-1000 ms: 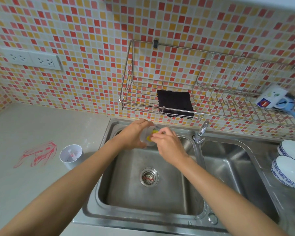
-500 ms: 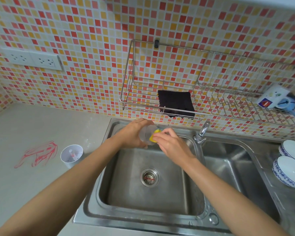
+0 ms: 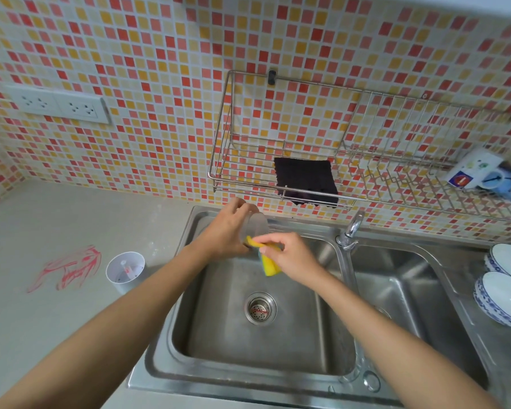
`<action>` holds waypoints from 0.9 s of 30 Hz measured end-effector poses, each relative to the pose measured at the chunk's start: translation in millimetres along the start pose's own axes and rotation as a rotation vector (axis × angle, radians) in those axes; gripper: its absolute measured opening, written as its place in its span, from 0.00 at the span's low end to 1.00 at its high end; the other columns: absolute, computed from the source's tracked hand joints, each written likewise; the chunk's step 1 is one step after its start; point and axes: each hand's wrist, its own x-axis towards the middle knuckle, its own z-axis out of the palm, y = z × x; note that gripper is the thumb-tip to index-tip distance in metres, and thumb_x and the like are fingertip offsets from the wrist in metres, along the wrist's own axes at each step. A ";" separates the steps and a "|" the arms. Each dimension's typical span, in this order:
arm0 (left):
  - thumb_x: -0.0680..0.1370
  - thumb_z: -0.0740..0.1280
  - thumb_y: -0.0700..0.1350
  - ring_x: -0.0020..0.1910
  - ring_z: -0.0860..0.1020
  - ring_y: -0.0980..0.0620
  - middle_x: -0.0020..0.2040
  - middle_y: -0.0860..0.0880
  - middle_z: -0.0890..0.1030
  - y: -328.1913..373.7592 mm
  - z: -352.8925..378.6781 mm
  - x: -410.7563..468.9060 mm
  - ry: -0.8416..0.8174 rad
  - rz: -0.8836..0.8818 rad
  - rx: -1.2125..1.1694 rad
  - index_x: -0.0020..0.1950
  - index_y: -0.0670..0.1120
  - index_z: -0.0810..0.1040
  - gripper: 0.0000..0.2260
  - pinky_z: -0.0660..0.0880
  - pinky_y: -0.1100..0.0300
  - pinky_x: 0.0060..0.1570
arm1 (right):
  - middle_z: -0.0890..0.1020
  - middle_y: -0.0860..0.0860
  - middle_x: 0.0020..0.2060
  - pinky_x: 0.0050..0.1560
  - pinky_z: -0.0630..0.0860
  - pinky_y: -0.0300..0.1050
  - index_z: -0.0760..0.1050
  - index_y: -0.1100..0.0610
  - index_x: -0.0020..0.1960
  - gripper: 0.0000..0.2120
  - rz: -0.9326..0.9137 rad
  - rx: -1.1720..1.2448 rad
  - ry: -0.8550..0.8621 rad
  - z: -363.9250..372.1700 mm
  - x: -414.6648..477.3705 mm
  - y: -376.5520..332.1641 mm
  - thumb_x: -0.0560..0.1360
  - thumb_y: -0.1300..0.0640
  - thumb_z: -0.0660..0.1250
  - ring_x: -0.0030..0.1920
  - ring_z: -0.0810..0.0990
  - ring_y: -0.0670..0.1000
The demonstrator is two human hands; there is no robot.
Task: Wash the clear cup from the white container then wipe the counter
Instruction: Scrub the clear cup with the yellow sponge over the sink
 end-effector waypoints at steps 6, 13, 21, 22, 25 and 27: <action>0.66 0.78 0.53 0.61 0.70 0.50 0.63 0.49 0.71 -0.2 4.2 -1.5 -0.017 0.070 0.083 0.69 0.48 0.69 0.35 0.70 0.57 0.62 | 0.83 0.47 0.47 0.48 0.75 0.48 0.83 0.54 0.49 0.12 -0.458 -0.714 0.138 -4.7 7.2 10.5 0.68 0.66 0.70 0.50 0.75 0.54; 0.67 0.77 0.54 0.60 0.71 0.51 0.64 0.50 0.72 -4.3 5.1 -2.2 -0.024 0.113 0.089 0.69 0.49 0.70 0.33 0.71 0.59 0.62 | 0.80 0.49 0.47 0.54 0.73 0.49 0.82 0.52 0.53 0.12 -0.233 -0.546 0.022 19.9 9.1 14.1 0.74 0.63 0.67 0.51 0.71 0.52; 0.65 0.78 0.50 0.60 0.72 0.50 0.63 0.48 0.72 -0.5 2.8 0.0 0.003 0.135 0.060 0.68 0.46 0.71 0.34 0.72 0.57 0.62 | 0.81 0.45 0.40 0.45 0.74 0.50 0.82 0.55 0.44 0.07 -0.406 -0.798 0.175 12.3 8.6 7.2 0.68 0.62 0.71 0.48 0.73 0.55; 0.66 0.78 0.50 0.60 0.71 0.50 0.63 0.48 0.72 -0.1 1.9 0.8 -0.002 0.136 0.062 0.68 0.46 0.71 0.33 0.72 0.58 0.62 | 0.82 0.45 0.40 0.46 0.74 0.50 0.82 0.55 0.45 0.07 -0.384 -0.758 0.182 15.8 8.6 8.5 0.69 0.62 0.69 0.48 0.72 0.54; 0.67 0.78 0.51 0.60 0.72 0.51 0.63 0.48 0.73 -3.0 2.2 -1.8 -0.013 0.142 0.070 0.68 0.47 0.71 0.32 0.73 0.58 0.61 | 0.83 0.48 0.46 0.56 0.71 0.46 0.83 0.52 0.53 0.11 -0.166 -0.386 0.074 21.7 7.9 7.7 0.75 0.62 0.65 0.50 0.69 0.50; 0.66 0.78 0.52 0.61 0.72 0.51 0.64 0.49 0.73 -5.9 5.1 -5.6 -0.019 0.126 0.071 0.68 0.47 0.71 0.34 0.73 0.58 0.61 | 0.83 0.50 0.49 0.57 0.67 0.40 0.82 0.51 0.55 0.11 -0.074 -0.266 -0.012 16.7 7.1 7.0 0.77 0.60 0.65 0.52 0.68 0.47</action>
